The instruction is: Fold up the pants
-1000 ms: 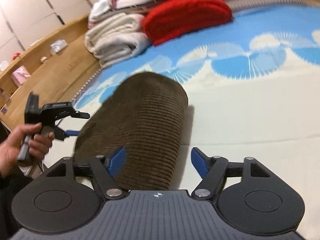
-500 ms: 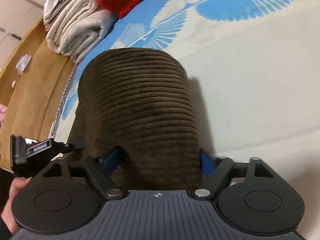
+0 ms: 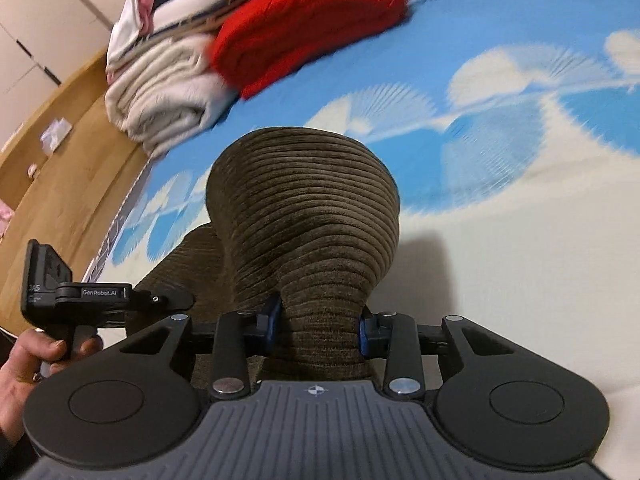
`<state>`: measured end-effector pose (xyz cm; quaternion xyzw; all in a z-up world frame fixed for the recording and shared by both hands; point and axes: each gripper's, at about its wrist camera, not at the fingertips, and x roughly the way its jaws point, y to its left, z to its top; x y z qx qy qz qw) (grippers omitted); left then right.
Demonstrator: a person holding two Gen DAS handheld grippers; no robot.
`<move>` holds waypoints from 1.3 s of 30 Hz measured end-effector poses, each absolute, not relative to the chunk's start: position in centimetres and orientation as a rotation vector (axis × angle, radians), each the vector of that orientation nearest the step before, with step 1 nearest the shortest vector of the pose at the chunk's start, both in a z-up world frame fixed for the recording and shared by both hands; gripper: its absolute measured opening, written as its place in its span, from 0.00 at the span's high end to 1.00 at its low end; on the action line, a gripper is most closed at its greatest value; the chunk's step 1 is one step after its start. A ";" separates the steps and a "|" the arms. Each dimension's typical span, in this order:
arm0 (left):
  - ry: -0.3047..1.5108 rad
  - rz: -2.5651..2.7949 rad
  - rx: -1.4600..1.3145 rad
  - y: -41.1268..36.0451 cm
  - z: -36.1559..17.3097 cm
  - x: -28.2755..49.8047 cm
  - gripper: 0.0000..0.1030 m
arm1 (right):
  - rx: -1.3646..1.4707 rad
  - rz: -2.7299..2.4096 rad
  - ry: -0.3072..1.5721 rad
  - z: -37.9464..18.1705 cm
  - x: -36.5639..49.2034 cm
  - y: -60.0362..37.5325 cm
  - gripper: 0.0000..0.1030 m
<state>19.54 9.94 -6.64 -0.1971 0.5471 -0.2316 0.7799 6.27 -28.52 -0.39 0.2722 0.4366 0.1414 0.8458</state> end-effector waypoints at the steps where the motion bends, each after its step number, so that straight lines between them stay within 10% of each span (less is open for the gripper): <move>1: 1.186 -0.526 -0.425 8.6 -6.8 19.8 0.56 | 0.562 0.296 0.896 0.0 5.9 -30.4 0.65; 5: 1.210 -0.370 -0.153 4.4 -7.8 20.6 0.39 | 0.539 0.152 0.916 -2.2 4.8 -36.3 0.56; 12: 1.041 -0.611 -0.001 -0.5 -3.6 18.1 0.46 | 0.389 -0.037 0.855 -3.2 1.8 -40.1 0.59; 18: 1.263 -0.689 0.454 -5.5 -11.9 14.0 0.61 | 0.342 0.183 0.764 -2.2 2.7 -38.1 0.59; 39: 1.117 -0.460 0.187 -4.5 -10.7 20.2 0.64 | 0.152 -0.196 0.910 -10.1 16.6 -33.4 0.69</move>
